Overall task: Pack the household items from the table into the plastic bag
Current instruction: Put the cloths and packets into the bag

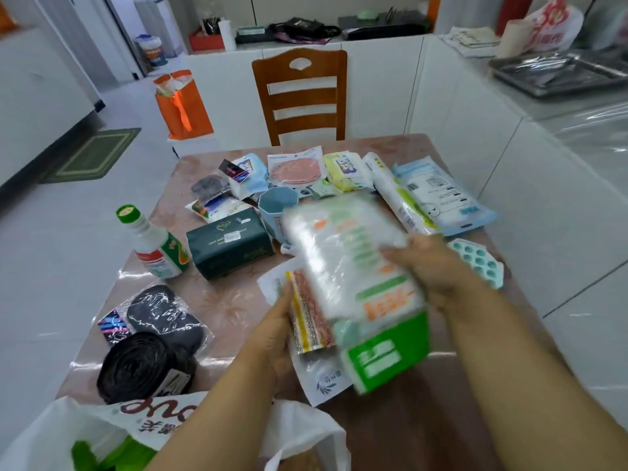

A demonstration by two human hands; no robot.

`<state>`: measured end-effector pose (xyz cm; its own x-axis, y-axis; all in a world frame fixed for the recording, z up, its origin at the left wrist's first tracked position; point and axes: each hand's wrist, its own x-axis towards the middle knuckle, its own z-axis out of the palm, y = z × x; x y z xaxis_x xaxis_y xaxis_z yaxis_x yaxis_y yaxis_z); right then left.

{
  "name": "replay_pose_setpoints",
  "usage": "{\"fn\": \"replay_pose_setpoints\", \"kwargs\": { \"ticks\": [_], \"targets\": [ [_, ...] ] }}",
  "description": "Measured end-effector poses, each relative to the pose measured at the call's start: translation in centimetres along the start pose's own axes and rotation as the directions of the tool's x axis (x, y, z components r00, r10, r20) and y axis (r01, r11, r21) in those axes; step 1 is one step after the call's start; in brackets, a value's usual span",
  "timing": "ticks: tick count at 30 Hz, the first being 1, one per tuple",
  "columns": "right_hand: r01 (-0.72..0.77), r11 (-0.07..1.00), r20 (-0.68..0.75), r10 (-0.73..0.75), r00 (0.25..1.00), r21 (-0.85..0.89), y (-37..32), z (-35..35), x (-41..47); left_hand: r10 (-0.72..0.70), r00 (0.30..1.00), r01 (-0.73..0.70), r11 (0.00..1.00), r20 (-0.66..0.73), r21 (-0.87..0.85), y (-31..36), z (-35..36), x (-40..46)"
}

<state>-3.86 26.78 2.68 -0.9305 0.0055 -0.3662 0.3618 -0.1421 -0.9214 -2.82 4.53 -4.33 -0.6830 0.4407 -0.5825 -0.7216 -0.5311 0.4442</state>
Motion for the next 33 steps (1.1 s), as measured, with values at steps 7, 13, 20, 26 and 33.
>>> {"fn": "replay_pose_setpoints", "kwargs": {
  "ticks": [7,13,20,26,33],
  "targets": [
    [0.056,0.877,-0.031,-0.081,0.996,-0.478,4.1,3.4,0.7,0.064,0.997,-0.060,0.993,-0.042,0.103,-0.8,0.7,0.1],
    [0.013,0.892,-0.494,-0.262,0.829,-0.452,0.9,-3.1,7.1,0.080,0.993,-0.070,0.992,-0.089,0.104,-0.7,1.0,1.2],
    [-0.262,0.776,-0.664,-0.252,0.704,-0.573,-0.5,-11.4,16.5,0.028,0.999,-0.023,0.993,-0.045,0.112,-0.1,1.2,2.2],
    [-0.554,0.430,-0.629,-0.044,0.776,-0.713,1.2,-15.1,20.0,-0.013,1.000,0.012,0.992,0.004,0.125,0.3,2.1,3.2],
    [-0.545,0.484,-0.648,-0.064,0.759,-0.685,1.9,-16.0,21.1,-0.006,1.000,0.010,0.991,-0.029,0.133,0.6,3.2,3.7]
  ]
}}
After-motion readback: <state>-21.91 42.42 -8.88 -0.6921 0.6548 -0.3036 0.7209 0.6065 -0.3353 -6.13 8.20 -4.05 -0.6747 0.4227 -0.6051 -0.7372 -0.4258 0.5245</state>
